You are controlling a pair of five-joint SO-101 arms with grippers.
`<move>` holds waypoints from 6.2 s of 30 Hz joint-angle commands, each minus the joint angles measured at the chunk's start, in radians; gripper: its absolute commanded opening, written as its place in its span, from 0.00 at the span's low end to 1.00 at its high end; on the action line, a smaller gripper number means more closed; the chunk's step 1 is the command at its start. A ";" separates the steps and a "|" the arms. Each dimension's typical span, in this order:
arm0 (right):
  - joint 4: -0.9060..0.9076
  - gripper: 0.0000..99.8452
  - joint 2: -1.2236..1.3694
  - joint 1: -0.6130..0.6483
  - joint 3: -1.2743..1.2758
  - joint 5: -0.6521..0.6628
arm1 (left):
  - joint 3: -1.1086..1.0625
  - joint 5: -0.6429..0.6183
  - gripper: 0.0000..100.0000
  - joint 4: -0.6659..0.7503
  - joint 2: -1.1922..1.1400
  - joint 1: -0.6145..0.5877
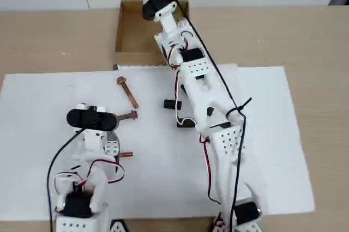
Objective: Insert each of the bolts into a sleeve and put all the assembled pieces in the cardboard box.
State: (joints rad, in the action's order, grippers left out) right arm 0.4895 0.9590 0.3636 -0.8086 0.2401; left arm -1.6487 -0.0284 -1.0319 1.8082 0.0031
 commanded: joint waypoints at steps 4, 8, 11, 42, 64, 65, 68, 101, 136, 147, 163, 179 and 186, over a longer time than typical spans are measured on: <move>0.104 0.07 -0.030 -0.013 -0.172 0.008 | 0.005 0.002 0.01 0.023 0.009 -0.003; 0.251 0.01 -0.030 -0.013 -0.321 0.006 | 0.005 0.002 0.01 0.023 0.009 -0.003; 0.394 0.00 -0.030 -0.013 -0.453 -0.025 | 0.005 0.002 0.01 0.023 0.009 -0.003; 1.184 0.00 -0.249 0.013 -0.868 -0.203 | 0.005 0.002 0.01 0.023 0.009 0.003; 1.190 0.00 -0.642 0.077 -0.422 -0.203 | 0.005 0.002 0.01 0.021 0.009 0.005; 1.190 0.00 -0.679 0.076 -0.356 -0.203 | 0.005 0.002 0.01 0.021 0.009 0.005; 1.188 0.00 -0.777 0.074 -0.181 -0.203 | 0.005 0.002 0.01 0.021 0.009 0.005; 1.110 0.00 -0.825 -0.104 0.733 0.414 | 0.005 0.002 0.01 0.020 0.009 0.005; 0.921 0.22 -0.651 -0.104 0.733 0.594 | 0.005 0.002 0.01 0.020 0.009 0.003; 0.897 0.18 -0.555 -0.099 0.732 0.601 | 0.005 0.002 0.01 0.018 0.009 0.003; 1.030 0.01 -0.598 -0.099 0.628 0.537 | 0.005 0.002 0.01 0.018 0.009 0.005; 1.185 0.00 -1.013 -0.111 0.637 0.311 | 0.300 0.124 0.06 -0.176 0.002 -0.005; 1.184 0.00 -1.168 -0.117 0.832 0.264 | 0.493 0.133 0.06 -0.203 -0.230 -0.005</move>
State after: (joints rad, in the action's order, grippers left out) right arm 1.6694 -0.1212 0.2562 -0.0169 0.5271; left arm -1.2666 0.1005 -1.2329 1.7054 0.0031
